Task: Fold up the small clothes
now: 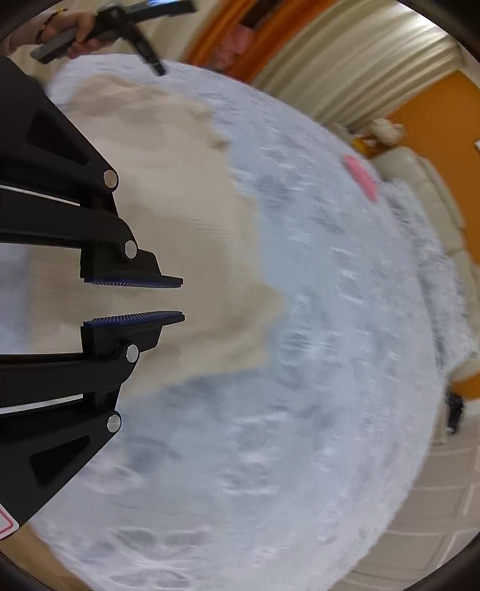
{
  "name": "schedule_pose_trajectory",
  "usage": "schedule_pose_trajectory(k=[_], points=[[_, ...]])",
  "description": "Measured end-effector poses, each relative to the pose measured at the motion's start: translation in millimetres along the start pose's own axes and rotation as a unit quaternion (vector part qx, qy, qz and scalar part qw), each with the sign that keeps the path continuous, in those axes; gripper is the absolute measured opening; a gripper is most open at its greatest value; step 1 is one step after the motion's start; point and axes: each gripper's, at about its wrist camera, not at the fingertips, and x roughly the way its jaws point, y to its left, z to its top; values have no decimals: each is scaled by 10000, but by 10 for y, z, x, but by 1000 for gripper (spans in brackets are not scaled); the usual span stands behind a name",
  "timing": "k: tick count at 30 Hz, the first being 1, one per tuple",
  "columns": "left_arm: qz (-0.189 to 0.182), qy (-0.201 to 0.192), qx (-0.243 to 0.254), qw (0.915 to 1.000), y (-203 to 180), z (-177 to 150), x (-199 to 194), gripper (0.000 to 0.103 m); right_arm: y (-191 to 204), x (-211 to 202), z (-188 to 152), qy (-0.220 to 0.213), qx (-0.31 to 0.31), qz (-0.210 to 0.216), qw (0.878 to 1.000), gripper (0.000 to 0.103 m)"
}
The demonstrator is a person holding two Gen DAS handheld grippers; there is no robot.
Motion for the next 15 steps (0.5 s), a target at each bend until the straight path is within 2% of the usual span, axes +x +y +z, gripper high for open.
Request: schedule_pose_trajectory(k=[1,2,3,6,9,11,13,14,15], points=[[-41,44,90,9999,-79,-119,-70,47,-37,157,-92,330,6,-170,9993,15],[-88,148,170,9997,-152,-230,-97,47,-99,315,-182,709,45,-332,9969,8],[-137,229,197,9994,-187,-293,-86,47,-148,331,-258,799,232,-305,9961,6],[-238,540,187,9981,-301,-548,-86,47,-135,-41,-291,355,551,-55,9978,10],[-268,589,129,9978,-324,-697,-165,47,-70,-245,-345,11,454,-56,9990,11],[-303,647,110,9974,-345,-781,-196,47,-53,-84,-378,287,298,-284,9987,12],[-284,667,135,9973,-376,-827,-211,47,-95,146,-461,861,317,-481,9946,12],[-277,661,150,9973,-386,-842,-205,47,-117,171,-498,966,427,-443,9934,12],[-252,664,155,9974,-391,-850,-207,47,-104,105,-524,837,537,-278,9947,15]])
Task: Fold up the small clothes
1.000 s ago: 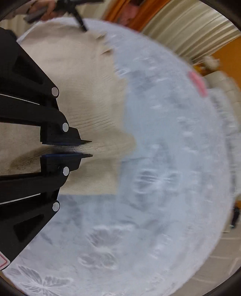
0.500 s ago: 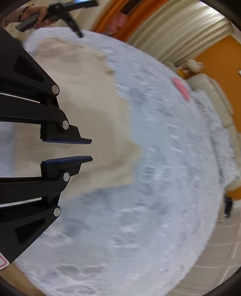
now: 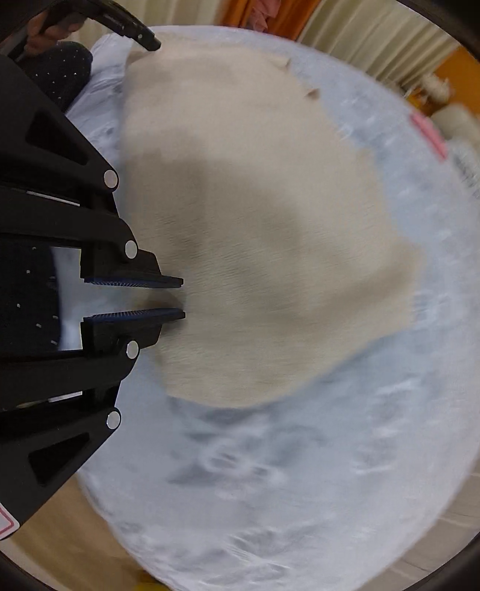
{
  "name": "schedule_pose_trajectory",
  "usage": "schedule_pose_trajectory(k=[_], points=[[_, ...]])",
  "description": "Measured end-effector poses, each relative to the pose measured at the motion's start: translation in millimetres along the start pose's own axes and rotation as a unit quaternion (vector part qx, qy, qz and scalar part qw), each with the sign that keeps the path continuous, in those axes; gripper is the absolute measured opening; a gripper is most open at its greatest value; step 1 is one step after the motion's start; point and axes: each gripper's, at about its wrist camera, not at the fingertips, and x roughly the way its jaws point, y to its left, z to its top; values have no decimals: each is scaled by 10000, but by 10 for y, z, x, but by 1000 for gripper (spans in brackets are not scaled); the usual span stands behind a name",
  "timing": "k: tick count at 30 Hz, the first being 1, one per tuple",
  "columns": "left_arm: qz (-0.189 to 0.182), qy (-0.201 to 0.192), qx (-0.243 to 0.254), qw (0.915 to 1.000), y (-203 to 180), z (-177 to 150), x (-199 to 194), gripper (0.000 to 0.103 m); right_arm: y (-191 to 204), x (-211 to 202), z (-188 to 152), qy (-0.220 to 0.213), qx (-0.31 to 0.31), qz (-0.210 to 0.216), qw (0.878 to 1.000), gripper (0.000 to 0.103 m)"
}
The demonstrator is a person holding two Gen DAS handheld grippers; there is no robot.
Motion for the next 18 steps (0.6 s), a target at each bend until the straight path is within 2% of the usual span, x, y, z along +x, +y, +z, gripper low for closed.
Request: schedule_pose_trajectory(k=[4,9,18], points=[[15,3,-44,10000,31,-44,-24,47,113,-275,-129,-533,-75,287,9981,15],[-47,56,-45,10000,30,-98,-3,48,274,-383,-269,-1067,-454,23,9932,15],[-120,99,-98,9998,-9,-178,64,49,319,-307,-299,-1096,-274,-286,9932,15]])
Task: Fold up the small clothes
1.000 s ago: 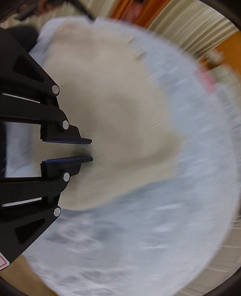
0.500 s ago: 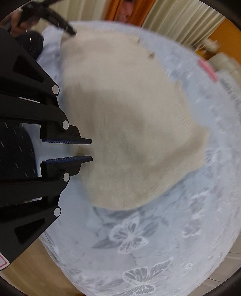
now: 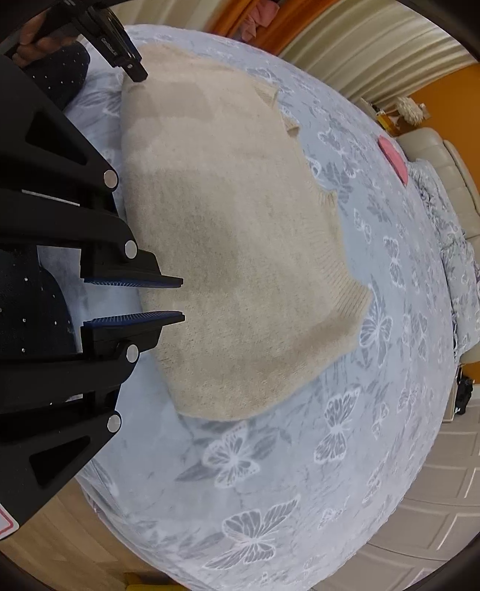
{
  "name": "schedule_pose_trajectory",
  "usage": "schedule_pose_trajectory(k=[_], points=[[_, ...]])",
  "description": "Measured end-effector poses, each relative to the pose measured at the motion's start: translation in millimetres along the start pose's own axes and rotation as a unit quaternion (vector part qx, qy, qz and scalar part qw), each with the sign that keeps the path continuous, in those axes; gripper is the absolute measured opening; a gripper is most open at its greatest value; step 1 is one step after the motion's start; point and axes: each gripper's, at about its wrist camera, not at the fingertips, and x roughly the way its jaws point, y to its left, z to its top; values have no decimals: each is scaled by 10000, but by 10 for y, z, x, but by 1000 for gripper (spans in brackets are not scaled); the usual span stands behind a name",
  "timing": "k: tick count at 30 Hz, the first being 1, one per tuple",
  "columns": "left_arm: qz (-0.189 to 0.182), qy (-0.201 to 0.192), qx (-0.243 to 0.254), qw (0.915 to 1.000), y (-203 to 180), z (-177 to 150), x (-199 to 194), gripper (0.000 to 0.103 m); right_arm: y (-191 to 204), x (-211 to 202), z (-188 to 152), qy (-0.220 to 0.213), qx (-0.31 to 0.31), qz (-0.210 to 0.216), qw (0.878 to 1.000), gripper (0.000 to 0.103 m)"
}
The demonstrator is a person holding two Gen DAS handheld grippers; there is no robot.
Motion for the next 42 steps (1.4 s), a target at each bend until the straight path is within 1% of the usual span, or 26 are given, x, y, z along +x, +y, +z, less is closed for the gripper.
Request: schedule_pose_trajectory(k=[17,18,20,23,25,26,28,30,32,33,34,35,36,38,39,40,41,42], points=[[-172,-7,-250,9995,69,-23,9,49,45,11,-31,45,-76,-140,9999,15],[-190,-16,-293,9994,84,-22,0,50,47,11,-29,49,-81,-150,9998,15],[-413,-131,-559,9975,194,-4,-54,68,54,13,-31,58,-80,-153,9998,15],[-861,-340,-1177,9887,473,45,-99,79,59,12,-30,42,-79,-145,9999,15],[-1126,-321,-1690,9786,691,93,-46,80,65,18,-28,39,-96,-150,9998,15],[-1249,-197,-2046,9706,827,119,32,80,69,22,-26,43,-110,-153,9998,15],[-1451,140,-2705,9516,1030,139,230,82,78,28,-20,50,-123,-166,9998,15],[-1569,365,-3213,9332,1150,146,397,82,82,27,-16,52,-127,-164,9998,15],[-1553,394,-3481,9237,1193,152,468,82,83,19,-11,34,-134,-109,9998,15],[-1527,373,-3556,9213,1191,167,499,82,95,1,-2,15,-148,-24,9999,15],[-1494,384,-3582,9208,1182,174,515,81,117,-26,11,-35,-185,74,9998,15],[-1456,417,-3611,9201,1175,185,535,81,164,-81,37,-183,-256,279,9991,15],[-1399,469,-3639,9197,1172,188,556,78,216,-114,62,-288,-323,393,9983,15],[-1276,595,-3686,9189,1186,197,580,77,401,-129,150,-383,-644,512,9959,15],[-1224,660,-3726,9175,1196,196,587,77,560,-115,223,-375,-905,592,9934,15],[-1112,728,-3822,9145,1241,177,567,77,700,-95,289,-339,-1096,665,9912,15],[-1025,719,-3966,9094,1282,139,513,77,843,-63,349,-274,-1278,723,9888,15],[-1011,612,-4064,9060,1329,101,454,77,1020,-2,436,-182,-1512,775,9853,15]])
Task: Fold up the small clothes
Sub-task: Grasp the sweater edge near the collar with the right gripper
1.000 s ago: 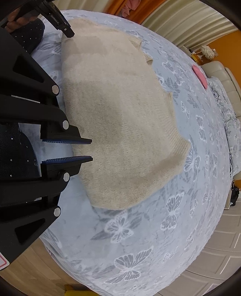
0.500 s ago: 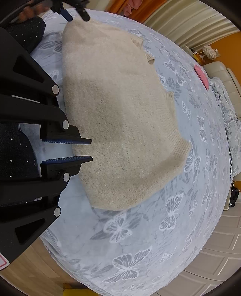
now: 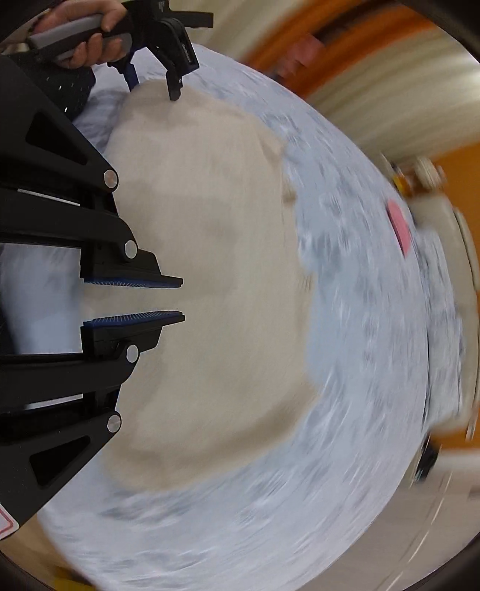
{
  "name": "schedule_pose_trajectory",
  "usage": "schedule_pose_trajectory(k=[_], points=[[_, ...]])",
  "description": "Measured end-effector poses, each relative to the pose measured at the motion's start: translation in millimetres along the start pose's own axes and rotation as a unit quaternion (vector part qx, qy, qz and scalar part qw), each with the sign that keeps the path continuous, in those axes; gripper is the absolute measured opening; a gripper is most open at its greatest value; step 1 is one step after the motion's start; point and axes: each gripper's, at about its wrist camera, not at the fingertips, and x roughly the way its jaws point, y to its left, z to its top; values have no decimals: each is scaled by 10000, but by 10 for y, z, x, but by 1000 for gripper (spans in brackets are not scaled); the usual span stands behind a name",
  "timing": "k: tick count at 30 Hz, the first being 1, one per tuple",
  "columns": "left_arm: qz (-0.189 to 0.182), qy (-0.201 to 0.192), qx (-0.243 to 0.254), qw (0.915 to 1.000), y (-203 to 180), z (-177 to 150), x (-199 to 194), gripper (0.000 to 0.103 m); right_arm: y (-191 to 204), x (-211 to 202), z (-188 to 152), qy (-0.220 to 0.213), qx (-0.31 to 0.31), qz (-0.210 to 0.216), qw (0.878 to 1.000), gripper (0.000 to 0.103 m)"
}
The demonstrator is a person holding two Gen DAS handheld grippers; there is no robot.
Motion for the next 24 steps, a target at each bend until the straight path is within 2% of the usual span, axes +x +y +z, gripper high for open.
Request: schedule_pose_trajectory(k=[1,3,4,5,6,7,9,11,12,14,15,16,17,18,21,22,24], points=[[-31,-198,22,9998,26,-14,-98,78,87,95,109,88,-148,90,9998,15],[72,-302,193,9993,25,-22,-147,79,234,333,351,256,-432,193,9986,15],[86,-198,257,9994,28,-20,-110,79,268,418,440,252,-566,43,9981,20],[82,-86,281,9995,31,-16,-65,79,247,498,543,219,-683,-188,9973,31],[108,48,323,9994,36,-14,0,79,171,559,646,150,-689,-532,9961,35],[141,91,346,9993,43,-16,20,79,29,574,729,95,-537,-792,9954,39],[99,214,303,9993,72,-12,75,79,-309,512,816,-30,-109,-939,9955,44],[122,222,336,9991,72,15,91,82,-679,435,848,-186,235,-1173,9926,60],[132,236,342,9990,61,12,108,82,-876,429,862,-199,359,-1380,9896,62],[127,264,366,9989,31,6,139,82,-1123,544,867,95,439,-1485,9879,63],[134,263,385,9988,17,1,146,82,-1224,690,852,404,395,-1352,9892,63],[135,246,415,9987,-2,-7,150,82,-1250,771,834,567,342,-1230,9902,41],[152,247,444,9986,-14,-11,152,82,-1267,877,831,797,283,-1054,9908,8],[179,244,477,9984,-28,-15,152,82,-1262,891,868,828,288,-914,9920,5],[198,241,495,9983,-38,-16,154,82,-1231,542,1064,15,410,-700,9967,5],[204,241,489,9983,-37,-11,158,82,-1270,498,1104,-126,526,-607,9967,5],[247,242,449,9984,-46,-2,190,84,-1419,694,1097,130,628,-805,9947,5]])
